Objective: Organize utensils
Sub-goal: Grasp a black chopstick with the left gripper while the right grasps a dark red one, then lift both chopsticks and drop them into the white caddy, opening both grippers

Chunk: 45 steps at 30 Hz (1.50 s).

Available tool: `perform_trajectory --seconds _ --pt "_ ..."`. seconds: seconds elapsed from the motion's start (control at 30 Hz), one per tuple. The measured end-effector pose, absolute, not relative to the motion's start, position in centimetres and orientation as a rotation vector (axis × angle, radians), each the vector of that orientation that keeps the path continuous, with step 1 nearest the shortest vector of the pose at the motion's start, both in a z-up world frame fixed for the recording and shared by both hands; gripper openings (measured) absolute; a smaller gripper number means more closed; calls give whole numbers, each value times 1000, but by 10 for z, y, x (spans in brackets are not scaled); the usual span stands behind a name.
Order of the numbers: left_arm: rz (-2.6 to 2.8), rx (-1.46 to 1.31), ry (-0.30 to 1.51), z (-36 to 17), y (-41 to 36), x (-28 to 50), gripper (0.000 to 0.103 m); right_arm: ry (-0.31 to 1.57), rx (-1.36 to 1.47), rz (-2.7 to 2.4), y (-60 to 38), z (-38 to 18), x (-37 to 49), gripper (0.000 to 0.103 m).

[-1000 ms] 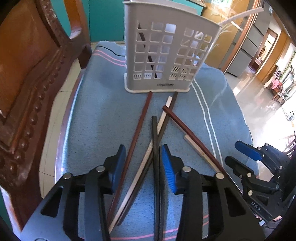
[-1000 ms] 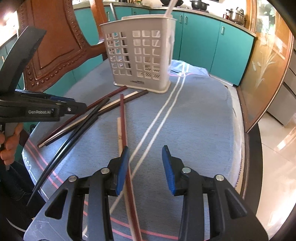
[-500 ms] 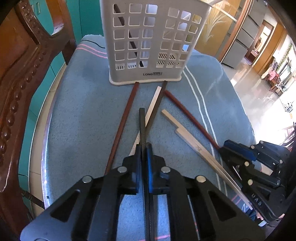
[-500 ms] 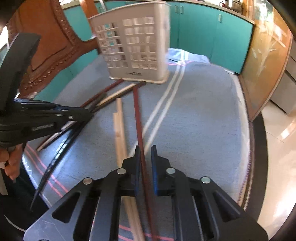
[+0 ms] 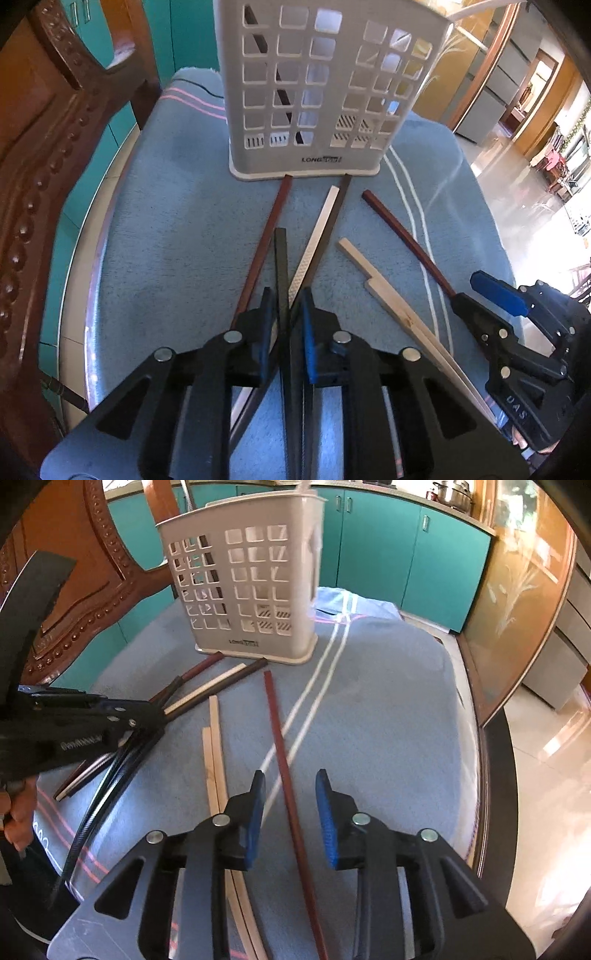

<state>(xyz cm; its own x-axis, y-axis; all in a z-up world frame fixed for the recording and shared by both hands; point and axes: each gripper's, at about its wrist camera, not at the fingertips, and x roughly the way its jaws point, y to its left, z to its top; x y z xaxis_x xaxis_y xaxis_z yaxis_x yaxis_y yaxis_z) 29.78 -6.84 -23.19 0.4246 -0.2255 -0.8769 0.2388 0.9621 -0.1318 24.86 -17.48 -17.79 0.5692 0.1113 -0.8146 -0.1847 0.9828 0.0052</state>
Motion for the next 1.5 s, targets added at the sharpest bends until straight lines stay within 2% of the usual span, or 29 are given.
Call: perform_trajectory --seconds 0.27,0.33,0.37,0.4,0.43,0.47,1.5 --pt "-283 -29 1113 -237 -79 307 18 990 -91 183 -170 -193 281 36" --pt "-285 -38 1112 -236 -78 309 17 988 -102 183 -167 -193 283 36" --pt "-284 -39 1110 -236 -78 309 17 989 -99 185 -167 -193 283 23" --pt "-281 -40 1104 -235 -77 308 16 987 -95 190 -167 -193 283 15" --pt "-280 -42 1091 -233 -75 308 8 987 -91 199 -166 -193 283 8" --pt "-280 -45 1085 -230 -71 310 8 984 -83 202 -166 -192 283 7" --pt "-339 -201 721 -130 -36 276 8 647 69 262 -192 -105 230 6"
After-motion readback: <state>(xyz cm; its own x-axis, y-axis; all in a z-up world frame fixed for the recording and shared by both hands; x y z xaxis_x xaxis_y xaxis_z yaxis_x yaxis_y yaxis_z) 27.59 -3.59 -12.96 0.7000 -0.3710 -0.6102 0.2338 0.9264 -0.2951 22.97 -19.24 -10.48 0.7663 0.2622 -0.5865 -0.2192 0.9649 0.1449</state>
